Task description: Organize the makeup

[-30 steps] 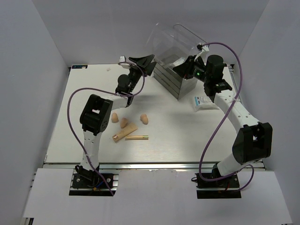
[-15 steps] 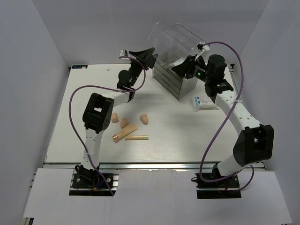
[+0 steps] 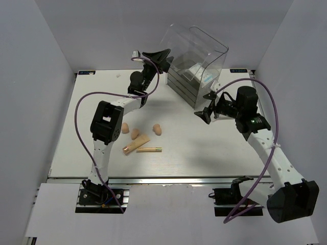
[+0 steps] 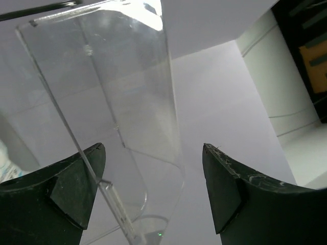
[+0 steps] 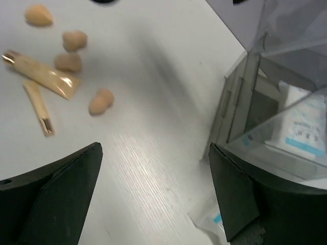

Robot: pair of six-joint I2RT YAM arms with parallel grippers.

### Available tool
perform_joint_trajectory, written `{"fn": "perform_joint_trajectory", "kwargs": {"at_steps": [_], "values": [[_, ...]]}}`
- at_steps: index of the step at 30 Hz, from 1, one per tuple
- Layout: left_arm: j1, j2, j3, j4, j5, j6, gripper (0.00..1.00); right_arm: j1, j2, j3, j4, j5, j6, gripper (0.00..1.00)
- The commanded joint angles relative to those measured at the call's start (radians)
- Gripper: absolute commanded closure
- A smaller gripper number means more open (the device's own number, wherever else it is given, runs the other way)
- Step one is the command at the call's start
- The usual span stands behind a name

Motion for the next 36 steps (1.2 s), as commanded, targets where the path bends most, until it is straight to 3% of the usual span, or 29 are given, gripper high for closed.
{"fn": "perform_joint_trajectory", "kwargs": {"at_steps": [1,3,5,7,11,15,22,25,28,31,32,35,36], "values": [[0.008,-0.12,0.054,-0.113,0.033,-0.001,0.13,-0.095,0.027,-0.038,-0.064,0.058,-0.226,0.11],[0.013,-0.133,0.063,-0.154,0.039,-0.007,0.12,-0.15,0.069,-0.047,-0.077,0.048,-0.319,0.11],[0.018,-0.147,0.064,-0.177,0.036,-0.01,0.11,-0.213,0.131,-0.045,-0.126,0.055,-0.591,0.12],[0.021,-0.152,0.071,-0.2,0.038,-0.013,0.11,-0.252,0.215,-0.035,-0.172,0.078,-0.726,0.11],[0.025,-0.152,0.103,-0.236,0.036,-0.019,0.11,-0.309,0.405,0.091,-0.326,0.163,-1.002,0.11],[0.025,-0.138,0.161,-0.276,0.036,-0.025,0.11,-0.31,0.565,0.22,-0.416,0.209,-1.137,0.12],[0.03,-0.134,0.216,-0.309,0.036,-0.031,0.11,-0.295,0.709,0.268,-0.351,0.276,-1.228,0.15],[0.03,-0.132,0.215,-0.311,0.033,-0.05,0.11,-0.292,0.752,0.285,-0.345,0.302,-1.237,0.22],[0.033,-0.134,0.229,-0.323,0.025,-0.054,0.11,-0.292,0.755,0.289,-0.333,0.296,-1.213,0.35],[0.031,-0.129,0.252,-0.328,0.019,-0.057,0.11,-0.293,0.757,0.291,-0.38,0.29,-1.216,0.59],[0.033,-0.121,0.258,-0.328,0.016,-0.062,0.11,-0.293,0.758,0.286,-0.388,0.293,-1.211,0.77],[0.033,-0.108,0.279,-0.329,0.016,-0.077,0.11,-0.295,0.752,0.263,-0.405,0.285,-1.198,0.98],[0.033,-0.106,0.284,-0.332,0.016,-0.079,0.11,-0.295,0.743,0.257,-0.41,0.276,-1.193,1.0]]}}
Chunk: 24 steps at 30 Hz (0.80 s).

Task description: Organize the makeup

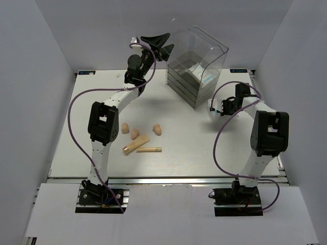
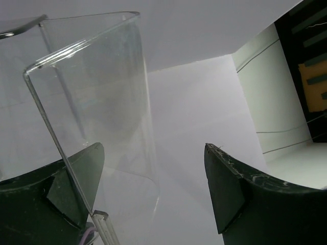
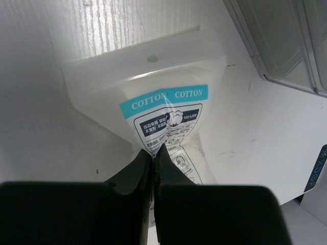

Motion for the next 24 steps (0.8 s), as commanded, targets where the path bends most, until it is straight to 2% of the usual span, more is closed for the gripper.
{"fn": "perform_joint_trajectory", "kwargs": {"at_steps": [1,3,6,7,8,10,11,12,13,15,16,17,18,22,24], "values": [[0.008,-0.068,0.071,0.017,-0.01,-0.015,0.1,-0.002,-0.046,-0.016,-0.067,-0.026,0.016,1.0],[0.01,-0.065,0.085,0.001,-0.009,-0.014,0.11,-0.003,-0.116,-0.03,-0.11,-0.104,-0.005,1.0],[0.01,-0.057,0.111,-0.018,-0.012,-0.017,0.11,0.002,-0.207,0.021,-0.387,-0.268,-0.178,1.0],[0.01,-0.054,0.122,-0.023,-0.012,-0.017,0.1,0.012,-0.222,0.043,-0.554,-0.328,-0.224,1.0],[0.012,-0.053,0.128,-0.033,-0.013,-0.017,0.1,0.047,-0.236,0.063,-0.614,-0.354,-0.252,1.0],[0.01,-0.05,0.143,-0.046,-0.015,-0.017,0.11,0.106,-0.291,0.089,-0.679,-0.423,-0.267,1.0],[0.012,-0.048,0.148,-0.056,-0.016,-0.017,0.1,0.17,-0.314,0.086,-0.655,-0.445,-0.248,1.0],[0.01,-0.047,0.151,-0.062,-0.016,-0.018,0.1,0.207,-0.363,0.079,-0.612,-0.458,-0.208,1.0],[0.012,-0.047,0.155,-0.069,-0.016,-0.017,0.1,0.247,-0.391,0.051,-0.548,-0.472,-0.081,1.0],[0.012,-0.048,0.168,-0.084,-0.022,-0.02,0.1,0.365,-0.473,-0.007,-0.228,-0.443,0.106,1.0],[0.01,-0.045,0.172,-0.088,-0.024,-0.021,0.1,0.408,-0.503,-0.1,-0.077,-0.331,0.326,1.0],[0.01,-0.045,0.191,-0.101,-0.027,-0.021,0.1,0.482,-0.526,-0.15,0.072,-0.258,0.407,1.0],[0.012,-0.044,0.2,-0.105,-0.029,-0.02,0.1,0.504,-0.552,-0.19,0.309,-0.208,0.462,1.0],[0.01,-0.039,0.232,-0.124,-0.042,-0.027,0.1,0.549,-0.485,-0.176,0.451,-0.027,0.527,1.0],[0.012,-0.039,0.244,-0.127,-0.045,-0.032,0.1,0.557,-0.44,-0.139,0.497,0.008,0.517,1.0]]}}
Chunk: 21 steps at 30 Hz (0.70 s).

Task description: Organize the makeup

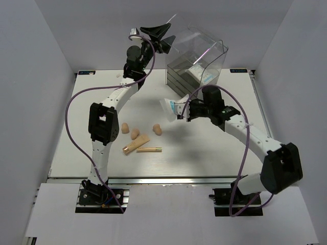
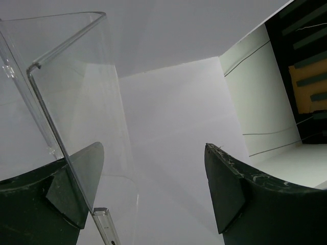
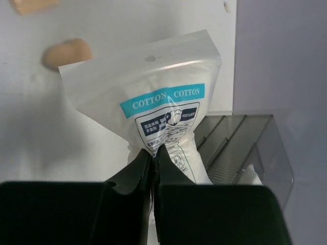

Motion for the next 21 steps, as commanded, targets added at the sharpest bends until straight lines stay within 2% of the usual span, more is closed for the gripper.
{"fn": "perform_joint_trajectory", "kwargs": {"at_steps": [1,5,12,13,17,21], "values": [[0.013,-0.046,0.069,0.021,-0.041,-0.006,0.1,0.0,0.052,0.054,0.248,0.106,0.089,1.0],[0.015,-0.05,0.075,0.013,-0.042,-0.016,0.1,0.0,0.053,0.068,0.226,-0.074,-0.057,1.0],[0.018,-0.067,0.033,0.026,-0.042,-0.024,0.1,0.042,0.109,0.18,0.074,-0.205,-0.086,1.0],[0.016,-0.07,0.03,0.027,-0.044,-0.024,0.1,0.049,0.113,0.178,0.077,-0.165,-0.085,1.0],[0.016,-0.07,0.019,0.032,-0.044,-0.027,0.1,0.088,0.142,0.123,0.312,0.022,0.015,1.0],[0.018,-0.066,0.021,0.033,-0.042,-0.03,0.1,0.086,0.21,0.184,0.43,0.182,0.07,1.0]]}}
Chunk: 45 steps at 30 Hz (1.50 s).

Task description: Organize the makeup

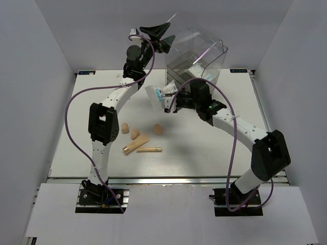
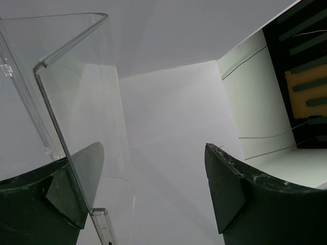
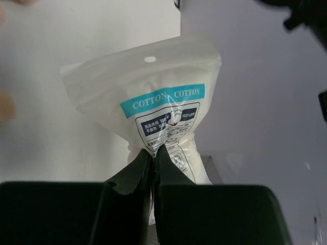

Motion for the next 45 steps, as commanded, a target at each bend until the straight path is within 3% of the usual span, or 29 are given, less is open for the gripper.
{"fn": "perform_joint_trajectory", "kwargs": {"at_steps": [1,21,22,23,24,27,30,35,39,40,41,42,43,44,45], "values": [[0.017,-0.064,0.008,0.057,-0.034,-0.009,0.1,-0.005,0.055,0.054,0.192,0.224,0.068,1.0],[0.017,-0.052,0.004,0.074,-0.035,-0.017,0.1,-0.056,0.402,0.323,0.525,0.859,-0.073,1.0],[0.017,-0.052,0.002,0.075,-0.034,-0.017,0.1,-0.057,0.431,0.347,0.531,0.879,-0.093,0.96],[0.017,-0.052,0.001,0.077,-0.034,-0.017,0.1,-0.057,0.44,0.352,0.543,0.898,-0.102,0.77],[0.018,-0.051,-0.001,0.078,-0.034,-0.018,0.1,-0.06,0.442,0.352,0.539,0.901,-0.108,0.47],[0.017,-0.051,-0.002,0.08,-0.035,-0.018,0.1,-0.06,0.427,0.354,0.46,0.881,-0.09,0.26],[0.018,-0.05,-0.002,0.081,-0.034,-0.017,0.1,-0.06,0.407,0.344,0.409,0.845,-0.068,0.2],[0.018,-0.046,-0.001,0.083,-0.034,-0.018,0.1,-0.059,0.313,0.311,0.245,0.694,0.01,0.21],[0.017,-0.044,0.002,0.081,-0.034,-0.02,0.1,-0.075,0.171,0.181,0.122,0.314,-0.018,0.29],[0.017,-0.044,0.004,0.081,-0.034,-0.02,0.1,-0.085,0.104,0.154,0.05,0.232,-0.038,0.33],[0.017,-0.046,0.002,0.081,-0.032,-0.02,0.1,-0.097,0.071,0.131,0.004,0.044,-0.07,0.44],[0.018,-0.047,-0.001,0.08,-0.032,-0.02,0.1,-0.118,0.022,0.084,-0.03,-0.032,-0.131,0.51],[0.018,-0.049,-0.004,0.08,-0.031,-0.02,0.1,-0.122,0.007,0.068,-0.061,-0.079,-0.157,0.57],[0.017,-0.049,-0.008,0.081,-0.031,-0.02,0.1,-0.122,-0.001,0.062,-0.164,-0.114,-0.18,0.69],[0.017,-0.054,-0.013,0.083,-0.031,-0.02,0.1,-0.122,-0.003,0.073,-0.206,-0.128,-0.191,0.72]]}}
